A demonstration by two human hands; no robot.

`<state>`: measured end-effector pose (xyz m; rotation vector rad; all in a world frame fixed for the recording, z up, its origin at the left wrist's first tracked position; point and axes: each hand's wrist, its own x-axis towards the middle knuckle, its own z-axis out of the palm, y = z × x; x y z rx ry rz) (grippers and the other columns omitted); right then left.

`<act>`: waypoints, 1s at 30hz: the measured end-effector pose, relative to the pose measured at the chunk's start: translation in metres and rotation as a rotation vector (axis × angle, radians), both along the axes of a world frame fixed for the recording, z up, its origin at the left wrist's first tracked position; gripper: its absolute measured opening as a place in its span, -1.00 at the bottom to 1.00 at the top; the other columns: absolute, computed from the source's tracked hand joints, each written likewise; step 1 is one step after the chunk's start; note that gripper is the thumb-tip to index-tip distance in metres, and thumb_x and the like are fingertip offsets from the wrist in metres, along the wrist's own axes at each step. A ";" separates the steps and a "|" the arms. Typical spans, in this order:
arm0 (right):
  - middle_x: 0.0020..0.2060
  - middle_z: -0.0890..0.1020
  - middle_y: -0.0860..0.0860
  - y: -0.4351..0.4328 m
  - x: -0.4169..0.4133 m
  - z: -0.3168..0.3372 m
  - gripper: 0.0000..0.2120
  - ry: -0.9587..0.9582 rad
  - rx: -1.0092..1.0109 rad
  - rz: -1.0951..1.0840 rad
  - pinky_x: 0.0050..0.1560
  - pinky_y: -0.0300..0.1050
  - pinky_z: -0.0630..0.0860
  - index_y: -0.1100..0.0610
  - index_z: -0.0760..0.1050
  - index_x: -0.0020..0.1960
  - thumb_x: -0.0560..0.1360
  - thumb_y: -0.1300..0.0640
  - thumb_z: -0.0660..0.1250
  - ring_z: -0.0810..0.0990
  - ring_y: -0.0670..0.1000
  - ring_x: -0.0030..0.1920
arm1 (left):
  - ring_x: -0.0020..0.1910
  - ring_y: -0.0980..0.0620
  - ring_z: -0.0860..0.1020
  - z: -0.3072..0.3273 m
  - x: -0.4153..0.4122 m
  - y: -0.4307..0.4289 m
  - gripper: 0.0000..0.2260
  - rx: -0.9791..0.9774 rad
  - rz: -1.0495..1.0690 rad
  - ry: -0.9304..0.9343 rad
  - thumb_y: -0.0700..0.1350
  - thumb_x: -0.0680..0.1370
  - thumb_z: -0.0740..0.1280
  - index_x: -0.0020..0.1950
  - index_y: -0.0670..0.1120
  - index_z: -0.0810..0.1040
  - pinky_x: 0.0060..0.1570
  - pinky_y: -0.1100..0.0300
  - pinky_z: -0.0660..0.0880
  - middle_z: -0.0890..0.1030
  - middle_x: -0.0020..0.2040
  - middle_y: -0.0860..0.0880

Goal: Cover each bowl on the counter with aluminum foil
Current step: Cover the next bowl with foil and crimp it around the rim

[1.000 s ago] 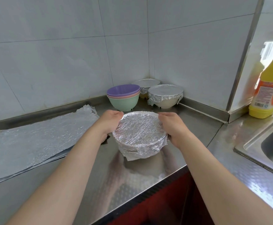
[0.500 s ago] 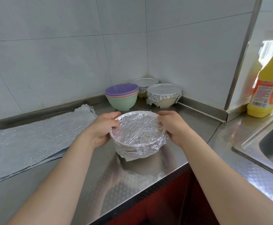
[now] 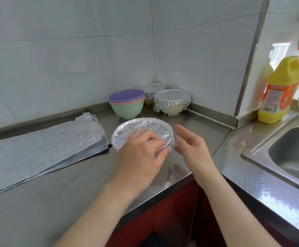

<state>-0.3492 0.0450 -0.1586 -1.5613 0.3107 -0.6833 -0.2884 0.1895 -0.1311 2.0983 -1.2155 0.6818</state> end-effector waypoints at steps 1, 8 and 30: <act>0.13 0.65 -0.07 0.001 0.002 -0.004 -0.63 -0.016 -0.092 -0.022 0.21 -0.17 0.50 -0.02 0.54 0.27 0.56 0.30 0.24 0.60 -0.17 0.09 | -0.14 0.05 0.49 -0.006 -0.004 -0.005 -0.84 0.036 0.023 -0.076 0.04 0.49 0.34 -0.14 0.01 0.67 -0.19 0.15 0.47 0.55 -0.20 0.09; 0.10 0.50 -0.03 -0.017 0.001 -0.009 -0.72 0.004 -0.744 -0.073 -0.01 -0.40 0.46 0.08 0.65 0.13 0.49 0.33 0.39 0.57 -0.10 -0.13 | -0.21 -0.05 0.52 -0.018 0.005 -0.009 -0.87 0.022 0.085 -0.100 -0.11 0.40 0.53 -0.07 -0.06 0.69 -0.31 0.10 0.51 0.54 -0.25 0.02; -0.07 0.61 -0.12 -0.045 0.023 0.023 -0.89 -0.006 -1.142 0.179 -0.09 -0.01 0.55 0.03 0.68 -0.06 0.41 0.10 0.51 0.57 -0.13 -0.16 | -0.26 -0.02 0.54 -0.008 0.020 -0.009 -0.85 0.092 0.073 -0.026 -0.04 0.44 0.35 -0.23 -0.05 0.69 -0.22 0.25 0.33 0.59 -0.30 0.02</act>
